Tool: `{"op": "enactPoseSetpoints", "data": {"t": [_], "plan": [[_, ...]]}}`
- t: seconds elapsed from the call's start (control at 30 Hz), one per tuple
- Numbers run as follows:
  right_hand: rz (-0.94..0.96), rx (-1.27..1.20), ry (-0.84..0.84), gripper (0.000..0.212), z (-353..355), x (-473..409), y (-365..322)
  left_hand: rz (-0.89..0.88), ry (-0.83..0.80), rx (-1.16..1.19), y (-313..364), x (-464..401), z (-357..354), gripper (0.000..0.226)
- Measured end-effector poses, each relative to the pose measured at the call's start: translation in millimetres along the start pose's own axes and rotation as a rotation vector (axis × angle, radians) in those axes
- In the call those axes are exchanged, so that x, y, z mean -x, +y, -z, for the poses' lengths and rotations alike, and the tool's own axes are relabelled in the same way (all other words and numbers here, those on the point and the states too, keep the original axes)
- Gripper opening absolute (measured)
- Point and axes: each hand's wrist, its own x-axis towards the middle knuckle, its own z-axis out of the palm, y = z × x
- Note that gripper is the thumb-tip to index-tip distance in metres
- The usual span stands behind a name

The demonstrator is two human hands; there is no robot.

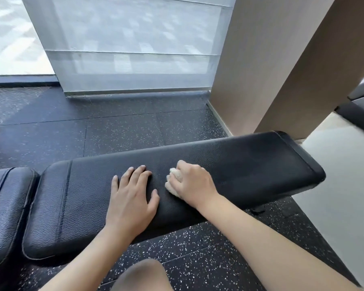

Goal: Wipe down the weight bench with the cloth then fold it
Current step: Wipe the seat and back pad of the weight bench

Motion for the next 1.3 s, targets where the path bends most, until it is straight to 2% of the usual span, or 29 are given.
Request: {"op": "enactPoseSetpoints", "data": {"t": [0.07,0.2,0.33,0.43,0.67,0.73,0.83,0.93,1.1,1.2,1.3], "plan": [[-0.041,0.076,0.03,0.029,18.8,3.4,37.2,0.003,-0.002,-0.002,0.3,0.0,0.3,0.058],[-0.288,0.158,0.108,0.036,61.7,-5.8,120.3,0.011,0.007,0.005,0.7,-0.5,0.9,0.058],[-0.4,0.092,0.153,0.03,53.5,-25.4,129.8,0.015,0.007,0.007,1.6,-2.5,1.3,0.059],[-0.333,0.048,0.14,0.032,32.5,-31.6,97.5,0.017,0.014,0.007,1.8,-1.9,1.1,0.059],[0.015,-0.031,0.012,0.026,-12.9,-13.5,-17.7,0.022,0.027,0.018,1.9,-0.1,1.1,0.058],[0.078,-0.032,-0.011,0.025,-12.7,-2.9,-23.9,0.021,0.026,0.024,0.6,1.0,0.7,0.058],[0.093,0.027,-0.003,0.026,4.7,8.4,10.5,0.01,0.021,0.02,-0.3,2.0,0.4,0.06],[-0.03,0.138,0.057,0.029,32.4,9.6,81.5,0.01,0.021,0.019,-0.6,2.0,-0.7,0.062],[-0.398,0.185,0.188,0.033,85.8,11.0,191.3,0.021,0.017,0.009,1.0,0.7,-1.0,0.062],[-0.461,0.143,0.201,0.029,84.3,4.6,193.6,0.022,0.019,0.013,1.1,-0.3,-0.1,0.06],[-0.509,-0.015,0.205,0.028,78.4,-6.7,168.3,0.016,0.008,0.034,1.9,0.3,4.3,0.058]]}}
